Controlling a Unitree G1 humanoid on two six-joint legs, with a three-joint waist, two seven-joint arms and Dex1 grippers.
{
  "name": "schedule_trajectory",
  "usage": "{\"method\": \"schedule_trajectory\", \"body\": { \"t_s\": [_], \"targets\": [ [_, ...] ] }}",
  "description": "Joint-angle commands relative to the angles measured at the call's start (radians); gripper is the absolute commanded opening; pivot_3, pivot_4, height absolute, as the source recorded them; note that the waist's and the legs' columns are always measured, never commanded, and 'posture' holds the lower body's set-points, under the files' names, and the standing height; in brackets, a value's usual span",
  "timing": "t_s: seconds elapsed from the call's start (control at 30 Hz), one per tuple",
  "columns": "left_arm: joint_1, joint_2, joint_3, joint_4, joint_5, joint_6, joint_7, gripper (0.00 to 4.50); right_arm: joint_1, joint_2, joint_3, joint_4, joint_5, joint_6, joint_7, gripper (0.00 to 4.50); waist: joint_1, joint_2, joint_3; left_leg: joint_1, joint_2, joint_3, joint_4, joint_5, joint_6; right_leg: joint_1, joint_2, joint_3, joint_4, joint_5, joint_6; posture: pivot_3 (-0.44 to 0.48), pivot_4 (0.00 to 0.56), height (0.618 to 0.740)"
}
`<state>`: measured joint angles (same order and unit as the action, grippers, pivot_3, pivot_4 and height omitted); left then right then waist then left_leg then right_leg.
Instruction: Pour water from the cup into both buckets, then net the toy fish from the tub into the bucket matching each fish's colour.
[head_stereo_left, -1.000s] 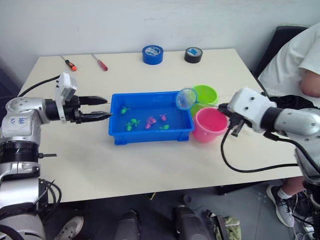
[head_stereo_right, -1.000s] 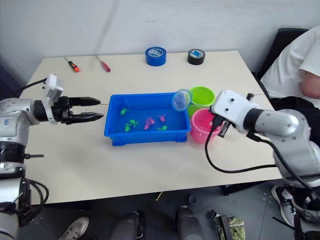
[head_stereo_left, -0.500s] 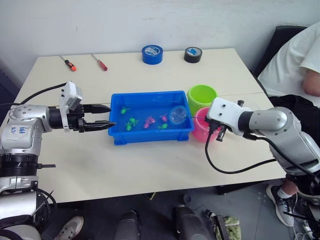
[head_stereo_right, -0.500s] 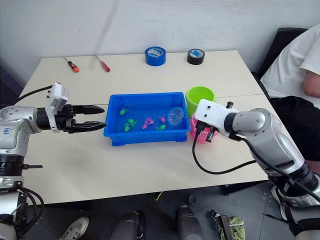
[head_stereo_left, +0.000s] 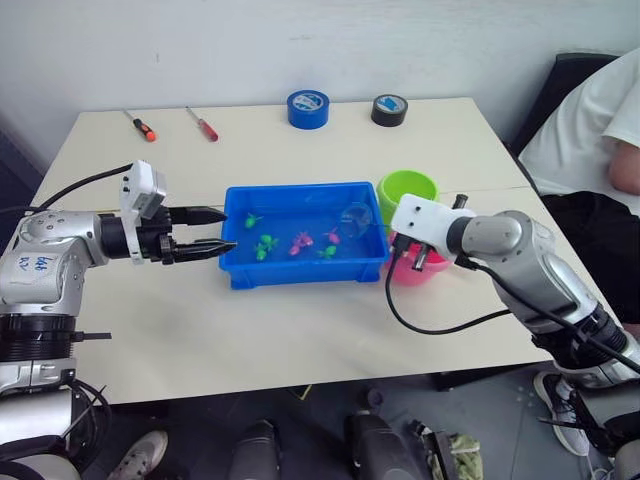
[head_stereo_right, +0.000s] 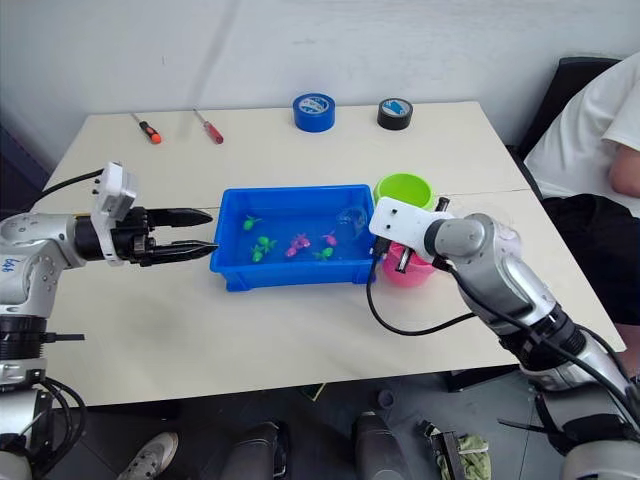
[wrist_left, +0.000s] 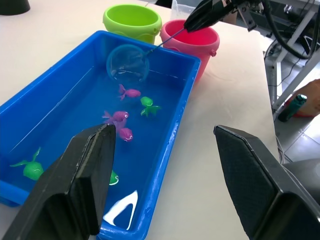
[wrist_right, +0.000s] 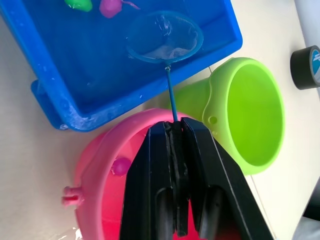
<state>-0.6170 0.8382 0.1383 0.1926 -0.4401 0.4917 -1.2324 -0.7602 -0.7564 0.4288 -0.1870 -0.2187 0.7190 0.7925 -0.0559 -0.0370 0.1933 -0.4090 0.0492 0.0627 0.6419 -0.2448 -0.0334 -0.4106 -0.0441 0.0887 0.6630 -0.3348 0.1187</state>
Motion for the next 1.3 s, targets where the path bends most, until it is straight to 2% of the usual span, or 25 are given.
{"method": "schedule_trajectory", "body": {
  "t_s": [0.03,0.7,0.9,1.3],
  "targets": [
    [0.011,0.013,0.03,-0.054,-0.028,0.015,0.013,3.46,-0.01,-0.003,-0.003,0.015,-0.041,-0.016,-0.002,0.0,0.002,0.0,0.0,0.0,0.0,0.0,0.0,0.0,0.0,0.0,0.0,0.0,0.0,0.0,0.0,0.0,0.15,0.734],
    [0.047,0.025,0.051,-0.121,-0.059,0.067,0.053,3.46,0.008,0.052,-0.031,-0.016,-0.026,0.027,0.068,0.0,0.001,0.0,0.0,-0.001,0.0,0.0,0.002,-0.001,0.0,0.0,0.0,0.0,0.0,0.0,0.0,0.0,0.15,0.734],
    [0.041,0.023,0.046,-0.119,-0.06,0.067,0.056,3.46,-0.002,0.07,-0.06,-0.046,0.011,0.097,0.075,0.0,-0.001,0.0,0.0,-0.001,0.0,0.0,0.002,-0.001,0.0,0.0,0.0,0.0,0.0,0.0,0.0,0.0,0.15,0.734],
    [0.011,0.013,0.028,-0.092,-0.053,0.059,0.051,3.46,-0.064,0.087,-0.202,-0.151,0.182,0.359,0.09,0.0,-0.001,0.0,0.0,-0.001,0.0,0.0,0.001,-0.001,0.0,0.0,0.0,0.0,-0.001,0.0,0.0,0.0,0.15,0.734]
  ]
}}
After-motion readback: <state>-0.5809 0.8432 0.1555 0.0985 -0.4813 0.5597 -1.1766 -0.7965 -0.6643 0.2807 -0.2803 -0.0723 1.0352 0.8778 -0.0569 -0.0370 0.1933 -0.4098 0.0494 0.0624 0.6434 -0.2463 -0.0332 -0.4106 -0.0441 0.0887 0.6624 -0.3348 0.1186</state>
